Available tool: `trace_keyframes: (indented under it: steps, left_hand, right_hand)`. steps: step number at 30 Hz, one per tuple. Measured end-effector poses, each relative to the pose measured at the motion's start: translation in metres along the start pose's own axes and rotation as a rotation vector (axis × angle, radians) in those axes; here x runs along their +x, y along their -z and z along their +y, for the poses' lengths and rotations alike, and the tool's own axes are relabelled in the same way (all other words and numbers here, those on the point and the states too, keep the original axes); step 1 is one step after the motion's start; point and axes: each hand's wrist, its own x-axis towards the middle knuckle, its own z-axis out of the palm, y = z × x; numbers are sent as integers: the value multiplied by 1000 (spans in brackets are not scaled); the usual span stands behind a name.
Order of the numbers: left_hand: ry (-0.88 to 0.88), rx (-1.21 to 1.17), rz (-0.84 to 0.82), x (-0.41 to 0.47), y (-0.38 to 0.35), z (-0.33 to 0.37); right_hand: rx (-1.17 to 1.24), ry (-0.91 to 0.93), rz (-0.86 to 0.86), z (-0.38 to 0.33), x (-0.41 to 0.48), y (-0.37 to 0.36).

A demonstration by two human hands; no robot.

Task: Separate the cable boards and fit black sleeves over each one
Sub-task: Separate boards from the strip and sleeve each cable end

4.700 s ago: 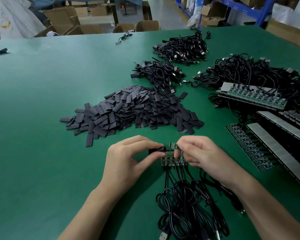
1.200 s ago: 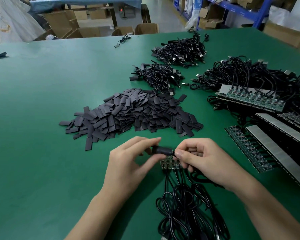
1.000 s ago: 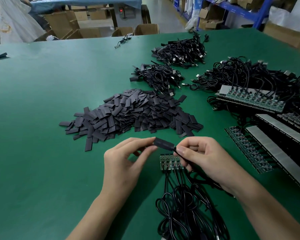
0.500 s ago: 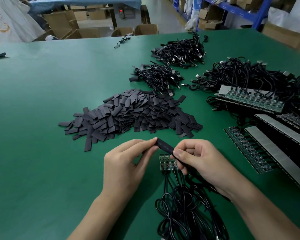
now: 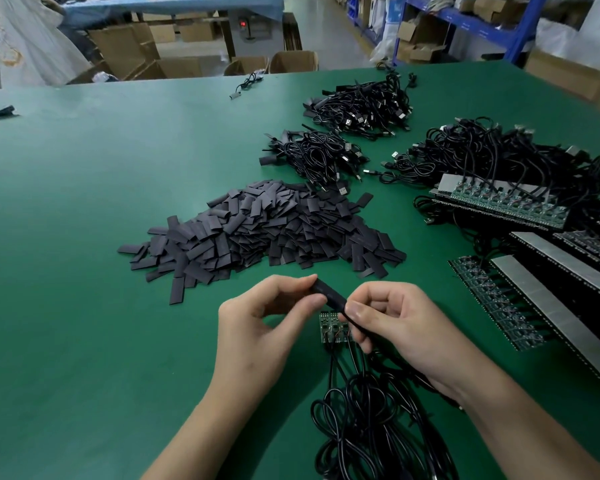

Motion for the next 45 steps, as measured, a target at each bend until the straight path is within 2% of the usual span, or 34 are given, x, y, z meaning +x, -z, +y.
trace_keyframes:
  steps: [2, 5, 7, 9, 13, 16, 18, 20, 21, 23, 29, 32, 35, 37, 39, 45]
  left_hand:
    - [170, -261, -18, 1, -3, 3]
    - [261, -422, 33, 3, -2, 4]
    - [298, -474, 84, 5, 2, 3]
    - [330, -505, 126, 7, 4, 1]
    - [334, -475, 71, 8, 4, -3]
    - [268, -236, 15, 7, 7, -7]
    - [168, 134, -46, 7, 9, -11]
    - [38, 557, -206, 6, 9, -13]
    - [10, 693, -295, 4, 9, -13]
    - [12, 778, -395, 2, 8, -14]
    - [28, 642, -418, 3, 6, -14]
    - [114, 421, -381, 3, 4, -9]
    - [261, 184, -337, 3, 5, -5]
    - [346, 48, -319, 5, 7, -4]
    - [398, -63, -302, 8, 10, -5]
    - [463, -272, -210, 12, 12, -4]
  right_hand:
    - [-64, 19, -23, -1, 0, -2]
    - [-321, 69, 27, -3, -2, 2]
    - [-528, 124, 60, -7, -5, 9]
    - [-621, 144, 34, -10, -7, 10]
    - [-569, 126, 16, -8, -6, 10]
    - [-391, 92, 105, -11, -6, 14]
    - [-286, 75, 196, -12, -2, 18]
    - [-296, 70, 281, -17, 5, 23]
    - [-338, 74, 304, -21, 10, 26]
    - [-452, 88, 336, -35, 26, 36]
    - [-935, 217, 439, -111, 133, 61]
    - [-1000, 199, 467, -150, 191, 61]
    - [-1064, 185, 463, -162, 208, 55]
    - [-1007, 259, 425, -149, 185, 46]
    - [-917, 259, 361, -120, 143, 34]
    - [-312, 97, 94, -29, 31, 8]
